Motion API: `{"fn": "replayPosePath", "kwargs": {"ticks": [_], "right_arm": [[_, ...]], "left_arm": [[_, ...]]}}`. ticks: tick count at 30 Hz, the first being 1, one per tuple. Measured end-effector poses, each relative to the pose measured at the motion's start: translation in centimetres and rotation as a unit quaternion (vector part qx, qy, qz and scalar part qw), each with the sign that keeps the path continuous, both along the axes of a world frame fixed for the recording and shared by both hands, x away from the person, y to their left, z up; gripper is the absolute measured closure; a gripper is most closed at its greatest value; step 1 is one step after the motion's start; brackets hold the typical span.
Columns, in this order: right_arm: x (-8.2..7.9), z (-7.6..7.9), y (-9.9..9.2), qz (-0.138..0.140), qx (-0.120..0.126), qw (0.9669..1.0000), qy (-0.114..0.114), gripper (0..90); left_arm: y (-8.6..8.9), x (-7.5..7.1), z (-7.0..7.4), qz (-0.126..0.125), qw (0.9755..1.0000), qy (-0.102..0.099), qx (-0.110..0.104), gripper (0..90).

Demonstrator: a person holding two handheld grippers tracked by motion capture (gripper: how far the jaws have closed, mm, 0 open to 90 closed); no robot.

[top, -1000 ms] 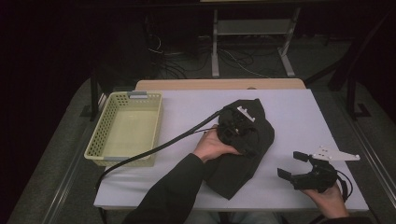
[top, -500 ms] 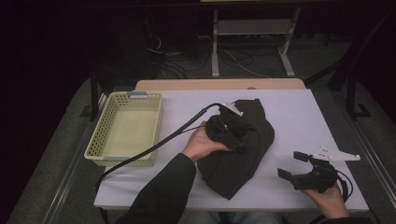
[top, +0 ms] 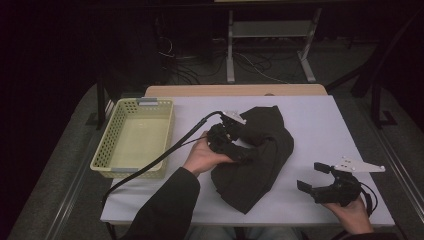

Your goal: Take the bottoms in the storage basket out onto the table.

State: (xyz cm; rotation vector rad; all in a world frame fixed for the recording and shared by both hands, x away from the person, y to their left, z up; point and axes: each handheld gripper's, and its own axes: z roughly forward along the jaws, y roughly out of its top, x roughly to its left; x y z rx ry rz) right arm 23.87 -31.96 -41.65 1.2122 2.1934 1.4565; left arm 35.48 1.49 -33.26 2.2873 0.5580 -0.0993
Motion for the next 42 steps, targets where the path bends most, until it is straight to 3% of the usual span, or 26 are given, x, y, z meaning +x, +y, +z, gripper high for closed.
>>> {"fn": "replayPosePath", "kwargs": {"ticks": [13, 22, 31, 34, 42], "right_arm": [[0.0, -0.1, 0.1, 0.002, -0.001, 1.0000, 0.001, 0.1], [0.1, -0.1, 0.1, 0.001, 0.001, 1.0000, 0.004, 0.1], [0.1, -0.1, 0.1, 0.002, 0.001, 1.0000, 0.002, 0.1], [0.1, -0.1, 0.1, 0.002, 0.001, 1.0000, 0.002, 0.1], [0.1, 0.0, 0.2, 0.003, 0.000, 1.0000, 0.002, 0.1]], "left_arm": [[3.2, -1.0, -0.7, 0.034, 0.9991, -0.007, -0.026, 0.0], [5.4, -1.9, -1.0, 0.056, 0.9978, -0.017, -0.031, 0.0], [8.2, -2.8, -2.0, 0.095, 0.9940, -0.023, -0.049, 0.0], [9.1, -3.2, -2.3, 0.104, 0.9933, -0.024, -0.046, 0.0], [11.2, -4.5, -3.3, 0.123, 0.9902, -0.022, -0.062, 0.0]]}}
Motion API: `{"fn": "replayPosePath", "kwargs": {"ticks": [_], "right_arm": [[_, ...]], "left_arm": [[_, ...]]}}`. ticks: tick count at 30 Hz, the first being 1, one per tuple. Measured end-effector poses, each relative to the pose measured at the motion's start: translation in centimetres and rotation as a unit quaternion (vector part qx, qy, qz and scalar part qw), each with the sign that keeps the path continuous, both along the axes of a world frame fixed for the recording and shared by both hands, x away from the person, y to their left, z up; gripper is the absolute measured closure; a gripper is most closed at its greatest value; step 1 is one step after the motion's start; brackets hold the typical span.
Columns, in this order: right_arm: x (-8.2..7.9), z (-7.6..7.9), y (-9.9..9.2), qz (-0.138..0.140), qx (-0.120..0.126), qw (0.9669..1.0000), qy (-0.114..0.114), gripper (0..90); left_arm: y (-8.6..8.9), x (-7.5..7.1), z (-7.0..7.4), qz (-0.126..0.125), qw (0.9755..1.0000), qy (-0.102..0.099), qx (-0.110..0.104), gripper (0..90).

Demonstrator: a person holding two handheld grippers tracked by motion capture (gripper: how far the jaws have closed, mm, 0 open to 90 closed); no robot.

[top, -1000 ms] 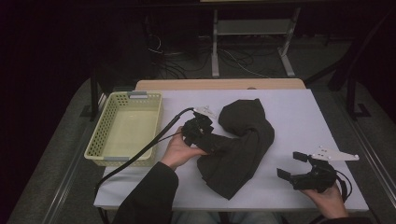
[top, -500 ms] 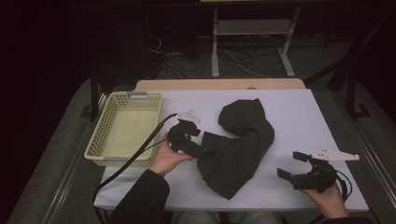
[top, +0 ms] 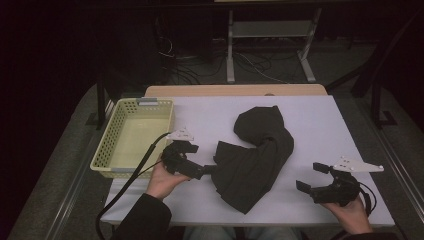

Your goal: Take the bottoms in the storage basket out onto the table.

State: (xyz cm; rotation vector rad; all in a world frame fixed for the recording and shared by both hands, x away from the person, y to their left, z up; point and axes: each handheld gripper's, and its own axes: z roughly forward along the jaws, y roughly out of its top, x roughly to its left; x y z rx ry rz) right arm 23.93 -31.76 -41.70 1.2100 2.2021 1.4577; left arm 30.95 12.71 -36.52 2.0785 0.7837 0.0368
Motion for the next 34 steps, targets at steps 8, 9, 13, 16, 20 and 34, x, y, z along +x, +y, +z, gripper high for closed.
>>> {"fn": "replayPosePath", "kwargs": {"ticks": [8, 9, 13, 16, 20, 34], "right_arm": [[0.0, 0.0, 0.0, 0.000, 0.000, 1.0000, 0.000, 0.1], [0.0, 0.0, 0.0, 0.000, 0.000, 1.0000, 0.000, 0.1], [0.0, 0.0, 0.0, -0.001, 0.000, 1.0000, 0.001, 0.1], [0.0, 0.0, 0.0, 0.000, -0.001, 1.0000, -0.001, 0.1], [0.0, 0.0, 0.1, 0.000, -0.001, 1.0000, -0.001, 0.1], [-0.1, 0.0, 0.1, 0.000, -0.002, 1.0000, -0.003, 0.1]], "left_arm": [[2.5, -1.6, -1.5, 0.041, 0.9987, -0.005, -0.031, 0.0], [2.8, -1.8, -1.8, 0.045, 0.9984, -0.005, -0.033, 0.0], [3.4, -2.7, -2.7, 0.053, 0.9983, -0.003, -0.023, 0.0], [3.7, -3.3, -3.1, 0.058, 0.9982, -0.003, -0.019, 0.0], [4.1, -3.9, -3.9, 0.060, 0.9981, 0.004, -0.017, 0.0], [4.7, -5.2, -4.5, 0.078, 0.9960, -0.036, -0.025, 0.0]]}}
